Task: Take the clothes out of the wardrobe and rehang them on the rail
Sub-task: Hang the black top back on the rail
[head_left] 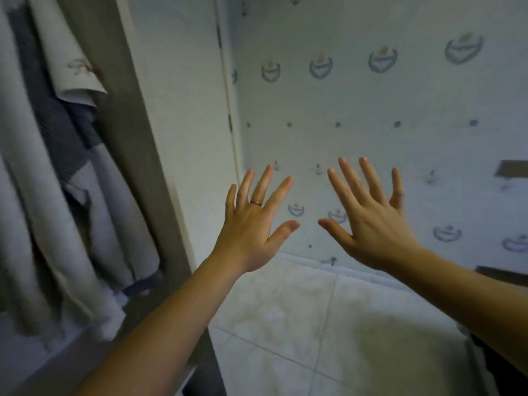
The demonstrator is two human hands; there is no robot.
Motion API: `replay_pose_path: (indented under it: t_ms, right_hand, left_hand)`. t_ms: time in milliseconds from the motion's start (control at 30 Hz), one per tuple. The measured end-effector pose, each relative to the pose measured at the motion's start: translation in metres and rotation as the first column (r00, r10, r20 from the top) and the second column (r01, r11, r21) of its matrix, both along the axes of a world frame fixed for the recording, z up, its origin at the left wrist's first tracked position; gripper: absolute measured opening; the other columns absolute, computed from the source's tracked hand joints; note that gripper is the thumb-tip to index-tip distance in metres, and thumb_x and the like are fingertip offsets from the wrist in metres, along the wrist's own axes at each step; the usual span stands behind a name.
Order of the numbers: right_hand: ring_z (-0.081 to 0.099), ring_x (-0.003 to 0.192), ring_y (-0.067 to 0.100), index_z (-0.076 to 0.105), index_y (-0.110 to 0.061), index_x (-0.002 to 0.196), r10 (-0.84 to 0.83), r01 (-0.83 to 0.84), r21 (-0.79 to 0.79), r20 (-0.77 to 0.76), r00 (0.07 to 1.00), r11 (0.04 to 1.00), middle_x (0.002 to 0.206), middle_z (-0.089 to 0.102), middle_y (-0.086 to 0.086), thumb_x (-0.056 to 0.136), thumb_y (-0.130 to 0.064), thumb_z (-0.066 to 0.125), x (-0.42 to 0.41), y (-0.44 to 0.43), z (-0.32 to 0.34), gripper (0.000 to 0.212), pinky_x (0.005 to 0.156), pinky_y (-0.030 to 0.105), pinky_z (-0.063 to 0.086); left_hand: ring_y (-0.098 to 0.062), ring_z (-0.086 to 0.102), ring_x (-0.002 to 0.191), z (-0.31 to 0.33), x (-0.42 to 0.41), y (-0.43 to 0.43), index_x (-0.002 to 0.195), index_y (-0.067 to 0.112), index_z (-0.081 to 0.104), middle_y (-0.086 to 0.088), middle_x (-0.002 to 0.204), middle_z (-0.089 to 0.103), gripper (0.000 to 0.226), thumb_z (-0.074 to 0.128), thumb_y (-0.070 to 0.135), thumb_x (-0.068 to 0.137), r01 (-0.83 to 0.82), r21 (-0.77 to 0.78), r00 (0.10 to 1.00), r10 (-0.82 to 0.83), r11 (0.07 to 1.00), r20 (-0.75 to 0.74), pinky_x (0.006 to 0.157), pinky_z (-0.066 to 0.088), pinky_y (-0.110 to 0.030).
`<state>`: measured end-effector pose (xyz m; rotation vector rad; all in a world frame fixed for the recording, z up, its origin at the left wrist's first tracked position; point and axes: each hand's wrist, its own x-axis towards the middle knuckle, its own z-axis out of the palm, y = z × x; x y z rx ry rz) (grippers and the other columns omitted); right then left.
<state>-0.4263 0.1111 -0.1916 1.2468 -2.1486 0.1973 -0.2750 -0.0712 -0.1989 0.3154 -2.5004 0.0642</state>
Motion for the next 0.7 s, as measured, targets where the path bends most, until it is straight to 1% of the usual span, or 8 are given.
replay_pose_path:
  t_ms: [100,200,400,467,533,600,700]
  right_hand:
    - [-0.012,0.150,0.027,-0.001,-0.024,0.157,-0.135,0.134,0.027,0.067,0.989,0.991,0.164,-0.009,0.003,0.091,-0.076,0.010,-0.038,0.038,-0.038,0.085,0.115,0.065,-0.002]
    - [-0.012,0.150,0.027,-0.001,-0.024,0.157,-0.263,0.256,0.065,0.129,0.956,0.964,0.164,-0.010,0.003,0.090,-0.077,0.011,-0.076,0.073,-0.072,0.086,0.115,0.065,-0.004]
    - [-0.009,0.150,0.027,0.003,-0.024,0.157,-0.490,0.460,0.178,0.213,0.845,0.870,0.164,-0.006,0.003,0.090,-0.077,0.012,-0.156,0.136,-0.129,0.087,0.115,0.063,-0.004]
    - [-0.008,0.150,0.027,0.004,-0.024,0.157,-0.562,0.527,0.197,0.246,0.790,0.826,0.164,-0.004,0.002,0.090,-0.077,0.011,-0.182,0.153,-0.142,0.086,0.115,0.062,-0.006]
    - [-0.009,0.150,0.027,0.004,-0.025,0.157,-0.634,0.599,0.209,0.294,0.715,0.773,0.164,-0.004,0.001,0.089,-0.076,0.012,-0.209,0.168,-0.152,0.085,0.115,0.061,-0.007]
    - [-0.008,0.150,0.027,0.005,-0.026,0.156,-0.699,0.663,0.232,0.329,0.635,0.711,0.165,-0.004,0.000,0.089,-0.076,0.016,-0.230,0.180,-0.163,0.084,0.115,0.061,-0.007]
    - [-0.006,0.150,0.028,0.010,-0.024,0.156,-0.792,0.766,0.264,0.385,0.473,0.586,0.165,0.002,0.002,0.090,-0.074,0.020,-0.266,0.199,-0.178,0.084,0.115,0.062,-0.005]
  left_hand:
    - [-0.019,-0.023,0.151,-0.035,-0.054,0.024,0.156,0.045,-0.002,0.010,0.165,-0.019,0.071,0.016,0.074,0.093,0.085,0.060,0.994,-0.089,0.995,0.069,0.120,-0.008,-0.053]
    - [-0.019,-0.024,0.150,-0.069,-0.114,0.047,0.155,0.046,-0.005,0.010,0.164,-0.021,0.072,0.013,0.075,0.092,0.159,0.113,0.974,-0.175,0.981,0.142,0.120,-0.009,-0.053]
    - [-0.018,-0.024,0.150,-0.126,-0.242,0.092,0.155,0.046,-0.004,0.010,0.165,-0.019,0.079,0.000,0.082,0.084,0.312,0.229,0.898,-0.365,0.922,0.244,0.121,-0.010,-0.053]
    - [-0.018,-0.025,0.150,-0.141,-0.287,0.106,0.154,0.048,-0.008,0.010,0.164,-0.021,0.077,0.000,0.082,0.085,0.361,0.248,0.858,-0.425,0.899,0.289,0.120,-0.011,-0.053]
    - [-0.017,-0.026,0.149,-0.155,-0.332,0.119,0.152,0.050,-0.011,0.011,0.164,-0.022,0.072,0.008,0.079,0.089,0.437,0.272,0.792,-0.510,0.857,0.335,0.119,-0.012,-0.052]
    - [-0.015,-0.027,0.149,-0.168,-0.369,0.130,0.152,0.050,-0.011,0.012,0.164,-0.021,0.070,0.013,0.075,0.091,0.489,0.331,0.729,-0.587,0.807,0.353,0.120,-0.012,-0.050]
    - [-0.014,-0.027,0.149,-0.184,-0.434,0.151,0.151,0.052,-0.011,0.013,0.165,-0.018,0.071,0.005,0.079,0.087,0.555,0.413,0.618,-0.690,0.723,0.378,0.121,-0.010,-0.050]
